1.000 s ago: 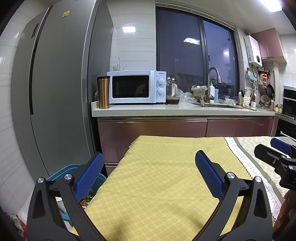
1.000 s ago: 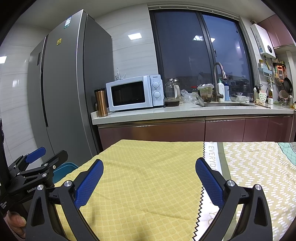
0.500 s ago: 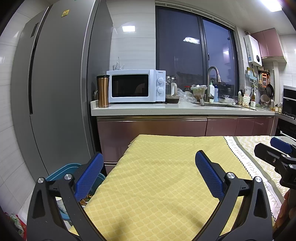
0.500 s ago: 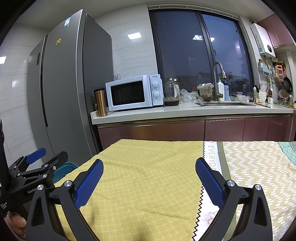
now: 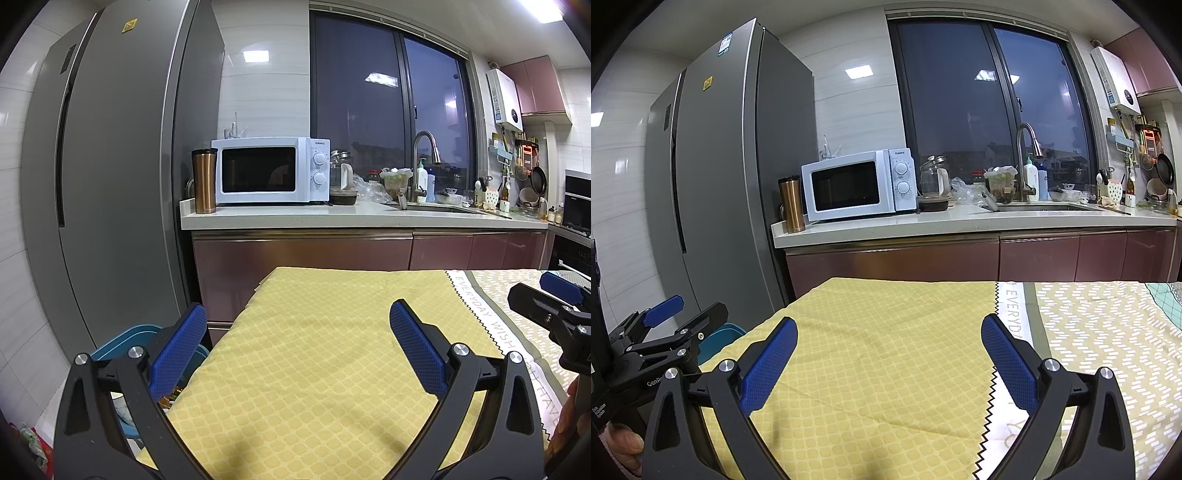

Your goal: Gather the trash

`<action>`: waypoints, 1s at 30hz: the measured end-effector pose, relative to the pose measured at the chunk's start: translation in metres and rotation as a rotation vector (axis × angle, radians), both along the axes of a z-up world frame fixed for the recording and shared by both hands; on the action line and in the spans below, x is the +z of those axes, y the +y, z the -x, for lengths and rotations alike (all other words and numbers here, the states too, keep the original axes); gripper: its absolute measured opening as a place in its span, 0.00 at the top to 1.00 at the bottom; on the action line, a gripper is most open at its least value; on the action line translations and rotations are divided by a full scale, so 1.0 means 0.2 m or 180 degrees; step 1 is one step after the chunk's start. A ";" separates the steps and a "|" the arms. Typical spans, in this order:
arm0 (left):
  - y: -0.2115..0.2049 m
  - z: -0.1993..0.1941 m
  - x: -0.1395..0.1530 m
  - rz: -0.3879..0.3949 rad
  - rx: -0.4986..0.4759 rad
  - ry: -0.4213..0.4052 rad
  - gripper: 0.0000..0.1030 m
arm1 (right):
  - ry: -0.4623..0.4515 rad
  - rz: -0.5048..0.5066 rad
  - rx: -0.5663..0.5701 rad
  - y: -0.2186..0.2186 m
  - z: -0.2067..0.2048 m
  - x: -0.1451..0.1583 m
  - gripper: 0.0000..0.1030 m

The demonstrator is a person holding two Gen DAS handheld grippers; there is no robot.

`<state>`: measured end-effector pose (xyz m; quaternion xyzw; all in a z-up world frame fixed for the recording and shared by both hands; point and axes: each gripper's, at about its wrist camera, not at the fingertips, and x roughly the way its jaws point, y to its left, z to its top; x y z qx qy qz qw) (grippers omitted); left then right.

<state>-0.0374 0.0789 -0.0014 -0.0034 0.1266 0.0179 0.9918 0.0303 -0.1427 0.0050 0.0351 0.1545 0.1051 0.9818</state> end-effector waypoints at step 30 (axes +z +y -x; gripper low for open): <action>-0.05 -0.02 -0.05 0.0007 -0.0069 0.0061 0.06 | 0.0007 -0.0019 -0.0044 -0.01 0.01 0.00 0.07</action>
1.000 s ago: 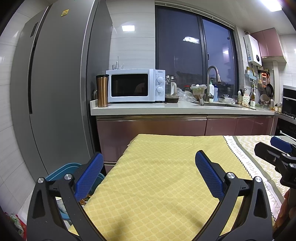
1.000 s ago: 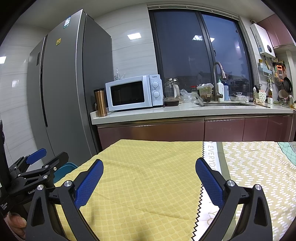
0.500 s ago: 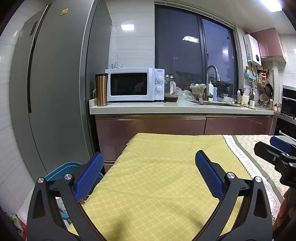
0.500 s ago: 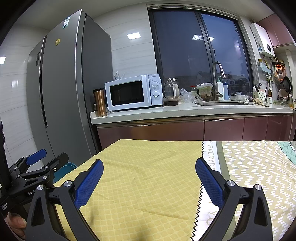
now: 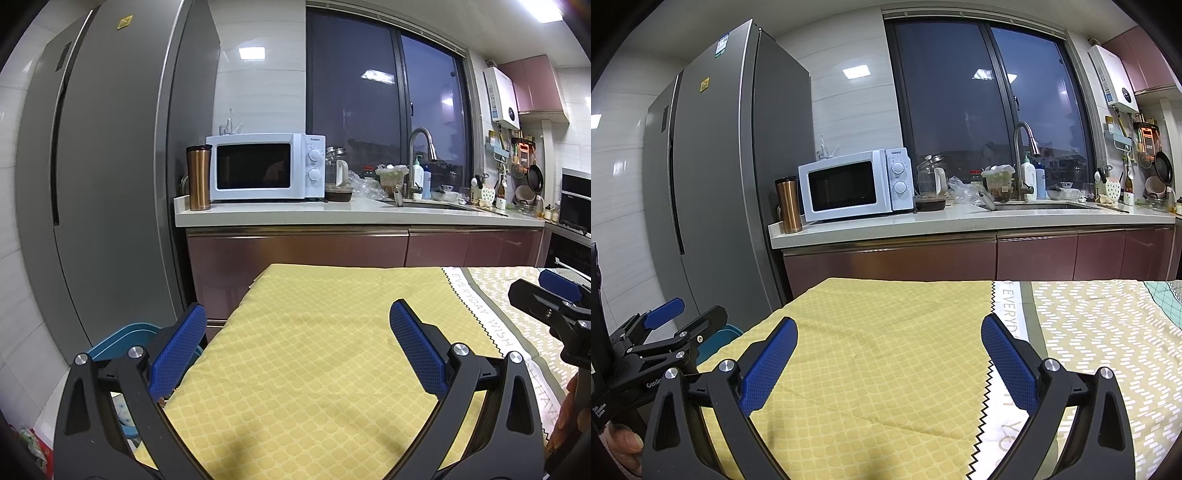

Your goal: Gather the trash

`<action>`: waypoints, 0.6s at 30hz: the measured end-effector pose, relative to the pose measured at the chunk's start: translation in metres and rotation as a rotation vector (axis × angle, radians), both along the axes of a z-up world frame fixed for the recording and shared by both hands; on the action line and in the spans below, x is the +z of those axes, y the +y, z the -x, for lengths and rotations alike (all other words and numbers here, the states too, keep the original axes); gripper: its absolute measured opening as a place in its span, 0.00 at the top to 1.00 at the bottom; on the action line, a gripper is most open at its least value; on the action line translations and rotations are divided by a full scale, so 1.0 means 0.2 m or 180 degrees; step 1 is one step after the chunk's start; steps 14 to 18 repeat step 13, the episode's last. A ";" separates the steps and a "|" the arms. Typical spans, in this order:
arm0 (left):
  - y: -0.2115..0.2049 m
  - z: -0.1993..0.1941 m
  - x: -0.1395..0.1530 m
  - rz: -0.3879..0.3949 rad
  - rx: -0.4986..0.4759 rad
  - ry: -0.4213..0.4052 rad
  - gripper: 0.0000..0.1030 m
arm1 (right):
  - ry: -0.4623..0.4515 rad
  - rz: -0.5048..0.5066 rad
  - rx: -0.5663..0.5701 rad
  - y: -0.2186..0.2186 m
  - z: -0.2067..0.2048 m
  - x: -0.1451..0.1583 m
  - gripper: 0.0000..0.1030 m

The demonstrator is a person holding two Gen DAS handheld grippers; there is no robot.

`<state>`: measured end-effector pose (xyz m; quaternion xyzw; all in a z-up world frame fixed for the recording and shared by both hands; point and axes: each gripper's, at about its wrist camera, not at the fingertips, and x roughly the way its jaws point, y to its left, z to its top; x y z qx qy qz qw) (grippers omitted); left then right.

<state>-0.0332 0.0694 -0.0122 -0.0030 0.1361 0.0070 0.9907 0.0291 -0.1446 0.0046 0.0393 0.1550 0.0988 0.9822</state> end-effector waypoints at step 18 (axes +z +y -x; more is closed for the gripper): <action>0.05 -0.22 -0.06 0.0134 -0.0005 0.0679 0.05 | 0.0164 -0.0002 -0.0116 -0.12 -0.04 -0.02 0.07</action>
